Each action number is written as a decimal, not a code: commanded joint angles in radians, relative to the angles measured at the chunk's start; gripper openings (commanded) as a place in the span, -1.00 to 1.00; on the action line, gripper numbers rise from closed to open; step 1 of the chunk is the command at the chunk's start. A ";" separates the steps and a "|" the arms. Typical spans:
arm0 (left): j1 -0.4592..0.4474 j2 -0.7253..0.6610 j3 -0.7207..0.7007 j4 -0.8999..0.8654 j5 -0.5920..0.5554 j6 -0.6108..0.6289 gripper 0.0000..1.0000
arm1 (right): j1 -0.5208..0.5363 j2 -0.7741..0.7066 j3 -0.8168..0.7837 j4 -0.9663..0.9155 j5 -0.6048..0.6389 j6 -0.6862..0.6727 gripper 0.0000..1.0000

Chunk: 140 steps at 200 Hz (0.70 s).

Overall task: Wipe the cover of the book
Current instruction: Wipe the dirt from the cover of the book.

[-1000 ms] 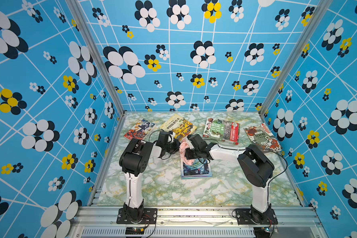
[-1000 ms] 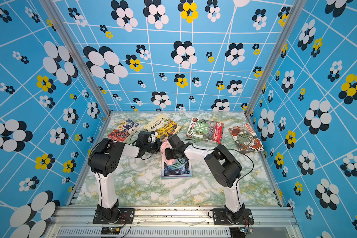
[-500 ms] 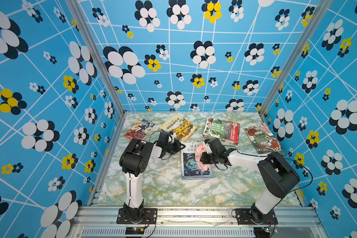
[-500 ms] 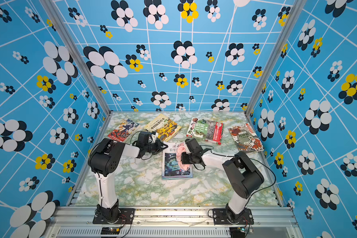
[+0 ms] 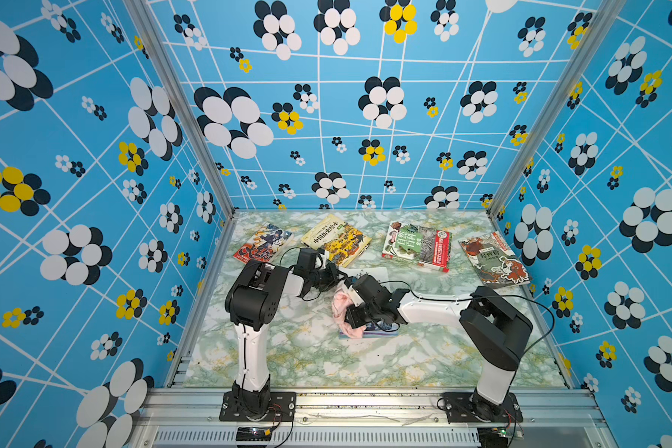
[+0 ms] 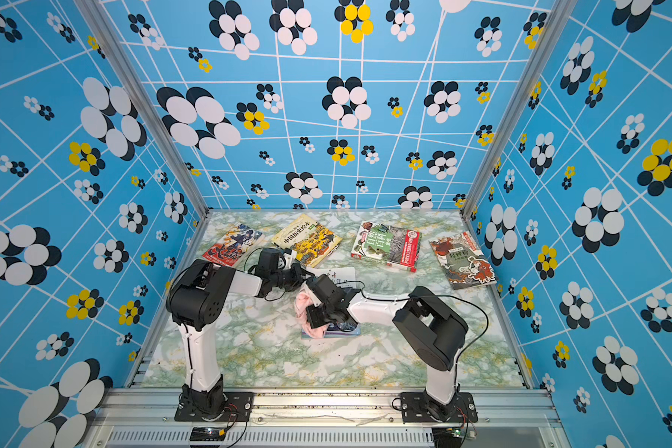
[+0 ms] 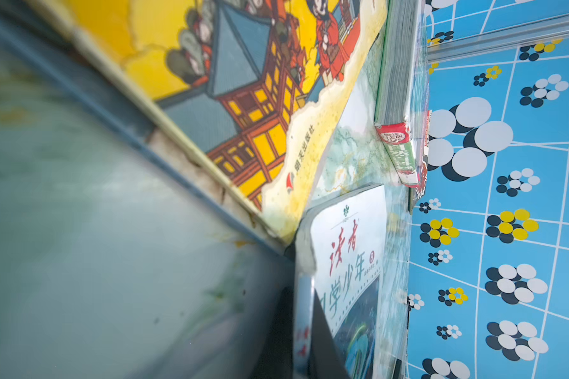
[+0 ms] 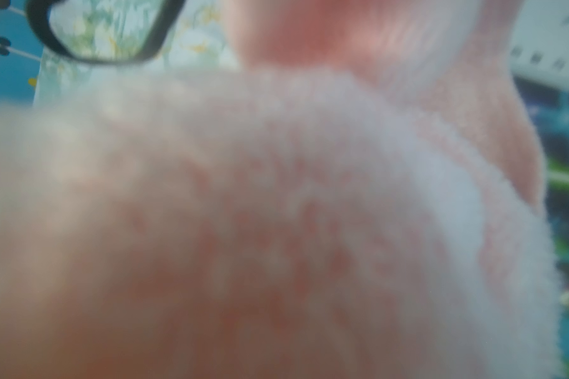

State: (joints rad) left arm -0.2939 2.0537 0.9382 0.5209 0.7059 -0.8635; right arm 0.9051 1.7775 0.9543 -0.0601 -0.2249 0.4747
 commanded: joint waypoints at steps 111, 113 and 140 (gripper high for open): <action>0.016 0.003 0.005 0.014 -0.011 -0.017 -1.00 | 0.140 0.002 0.034 -0.275 0.117 0.005 -1.00; 0.017 0.003 0.006 0.014 -0.010 -0.017 -1.00 | 0.139 -0.008 0.025 -0.277 0.125 0.008 -1.00; 0.018 0.015 0.019 0.016 -0.003 -0.017 -1.00 | 0.006 -0.121 -0.172 -0.286 0.149 0.068 -1.00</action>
State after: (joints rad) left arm -0.2874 2.0537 0.9398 0.5247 0.7097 -0.8692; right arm 1.0348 1.7210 0.9443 -0.1982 -0.1329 0.4889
